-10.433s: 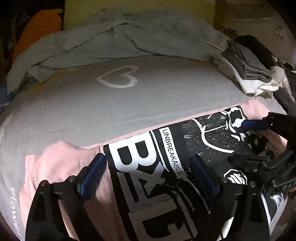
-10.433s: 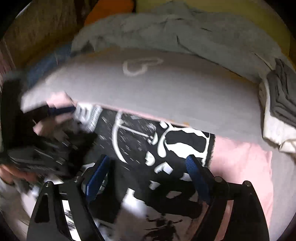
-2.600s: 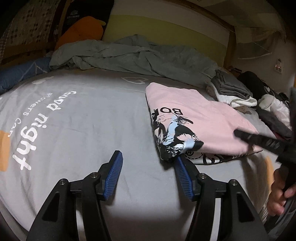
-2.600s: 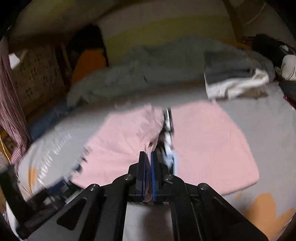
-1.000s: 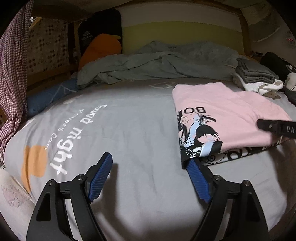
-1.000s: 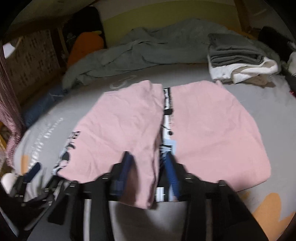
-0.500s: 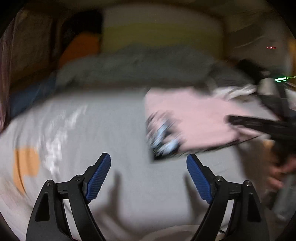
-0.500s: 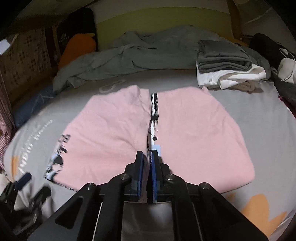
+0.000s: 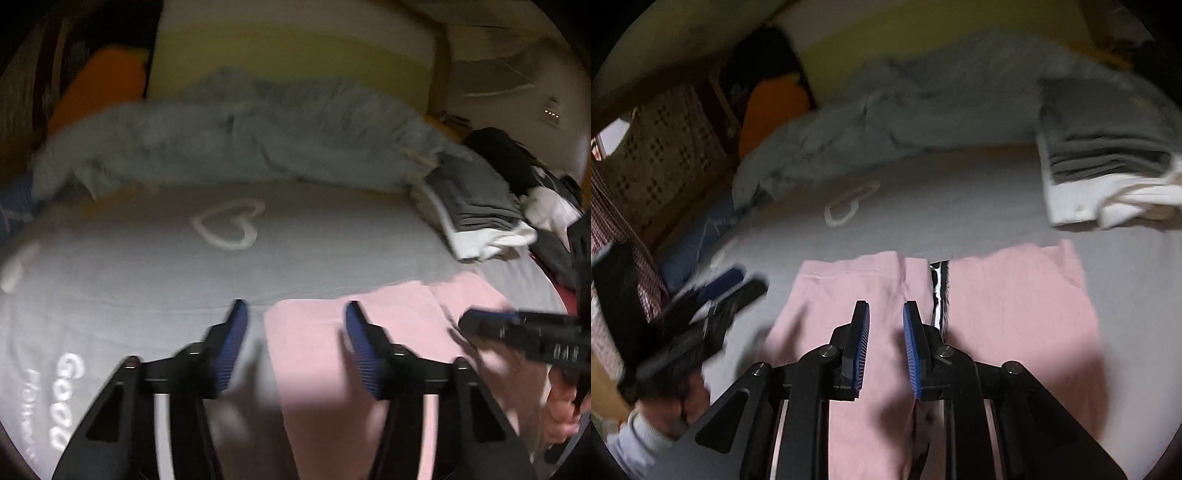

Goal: Fold small clothes

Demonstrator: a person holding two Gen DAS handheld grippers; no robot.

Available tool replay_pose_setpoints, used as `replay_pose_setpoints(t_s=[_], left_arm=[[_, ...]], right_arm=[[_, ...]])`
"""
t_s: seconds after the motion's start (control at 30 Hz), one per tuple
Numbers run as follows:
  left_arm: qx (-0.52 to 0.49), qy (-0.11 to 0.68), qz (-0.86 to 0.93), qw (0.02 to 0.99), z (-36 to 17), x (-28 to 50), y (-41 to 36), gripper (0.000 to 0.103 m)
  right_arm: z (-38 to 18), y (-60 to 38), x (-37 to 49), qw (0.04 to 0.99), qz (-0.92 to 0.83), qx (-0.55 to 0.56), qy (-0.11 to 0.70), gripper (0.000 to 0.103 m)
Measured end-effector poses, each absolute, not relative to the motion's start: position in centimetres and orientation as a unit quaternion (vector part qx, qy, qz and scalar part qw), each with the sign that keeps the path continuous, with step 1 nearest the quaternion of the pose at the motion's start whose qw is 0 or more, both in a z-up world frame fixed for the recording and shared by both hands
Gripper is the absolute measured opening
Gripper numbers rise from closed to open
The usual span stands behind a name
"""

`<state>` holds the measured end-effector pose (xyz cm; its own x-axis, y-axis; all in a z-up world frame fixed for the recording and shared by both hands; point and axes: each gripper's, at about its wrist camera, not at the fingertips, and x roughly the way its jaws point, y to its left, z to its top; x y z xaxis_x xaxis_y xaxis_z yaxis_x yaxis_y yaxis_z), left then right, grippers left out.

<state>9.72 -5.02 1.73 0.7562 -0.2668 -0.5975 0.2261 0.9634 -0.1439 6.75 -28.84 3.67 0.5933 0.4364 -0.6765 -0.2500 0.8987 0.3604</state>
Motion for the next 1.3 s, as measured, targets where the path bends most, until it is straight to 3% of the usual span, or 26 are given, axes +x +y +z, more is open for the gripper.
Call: replay_pose_setpoints(t_s=[0.07,0.17,0.43,0.5,0.57,0.6,0.73,1.0,1.13,1.2,1.3], left_arm=[[-0.047,0.358,-0.116,0.925,-0.1,11.2,-4.8,0.034],[-0.036,0.39,-0.088,0.916,-2.4,11.8,-4.2,0.034],[-0.031,0.339,-0.113,0.933,-0.1,9.2,-3.8,0.032],[-0.025,0.319,-0.146,0.936,1.0,6.8,-4.0,0.034],[-0.005,0.314,-0.167,0.935,1.5,4.7,-4.8,0.034],[0.003,0.317,-0.173,0.933,1.6,3.9,-5.2,0.034],[0.001,0.341,-0.172,0.924,0.6,2.2,-5.3,0.036],[-0.021,0.358,-0.162,0.919,-1.9,1.7,-4.7,0.041],[-0.026,0.354,-0.159,0.921,-1.9,1.4,-4.2,0.044],[-0.033,0.351,-0.159,0.922,-1.7,1.1,-3.9,0.044],[-0.038,0.346,-0.161,0.924,-1.4,0.9,-3.5,0.044]], right_arm=[[2.2,-28.4,8.9,0.87,0.198,0.117,0.436,0.019],[0.7,-28.2,11.0,0.863,0.185,0.106,0.458,0.019],[2.4,-31.2,8.7,0.891,0.142,0.095,0.42,0.019],[3.3,-32.7,7.4,0.894,0.135,0.101,0.416,0.031],[4.6,-34.7,5.8,0.905,0.119,0.111,0.394,0.068],[5.2,-35.9,4.8,0.912,0.109,0.122,0.376,0.07],[5.4,-40.6,0.9,0.912,0.06,0.196,0.355,0.07],[0.7,-43.3,-9.9,0.888,0.034,0.303,0.345,0.07],[-2.0,-43.1,-10.8,0.861,0.052,0.36,0.354,0.07],[-1.8,-41.9,-9.8,0.868,0.08,0.339,0.355,0.069],[-2.3,-41.2,-8.4,0.863,0.077,0.353,0.353,0.06]])
